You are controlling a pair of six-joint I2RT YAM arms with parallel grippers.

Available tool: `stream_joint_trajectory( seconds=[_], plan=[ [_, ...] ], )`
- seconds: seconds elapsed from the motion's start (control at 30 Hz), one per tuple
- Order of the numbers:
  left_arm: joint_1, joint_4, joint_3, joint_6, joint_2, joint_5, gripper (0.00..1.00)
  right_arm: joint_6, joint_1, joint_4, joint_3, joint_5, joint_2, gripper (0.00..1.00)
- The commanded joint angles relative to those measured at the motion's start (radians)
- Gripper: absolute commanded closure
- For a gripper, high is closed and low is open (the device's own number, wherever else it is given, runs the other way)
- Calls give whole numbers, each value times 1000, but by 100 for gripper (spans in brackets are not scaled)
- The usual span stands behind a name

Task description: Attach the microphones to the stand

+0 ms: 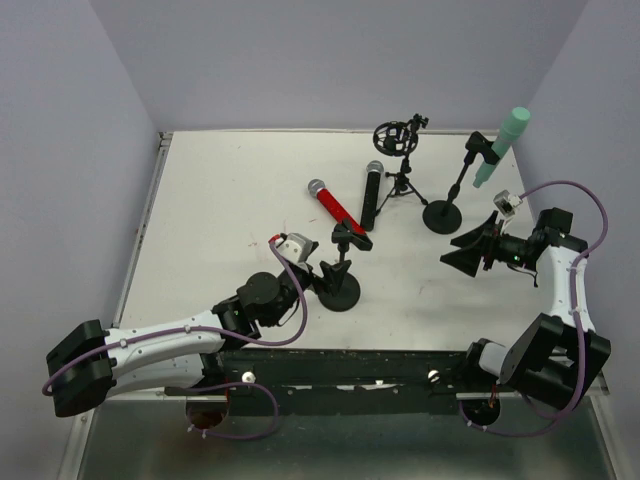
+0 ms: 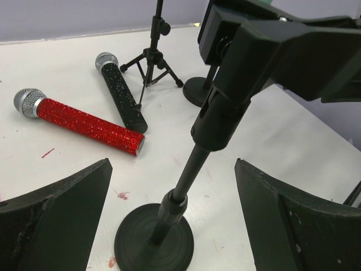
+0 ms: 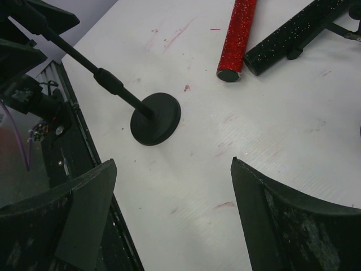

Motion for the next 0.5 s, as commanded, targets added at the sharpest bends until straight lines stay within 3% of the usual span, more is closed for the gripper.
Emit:
stream_joint_trajectory(
  seconds=[0.0,0.33,0.47],
  plan=[
    [-4,-28,-43,-19,-62,55,1,-157,4,-119,22,-36,32,9],
    [-5,-101,-81,67,-195,64,2,-586,4,-442,83,-27,170,9],
    [-4,-176,-55,144,-264,87,2,-607,4,-441,82,7,190,9]
  ],
)
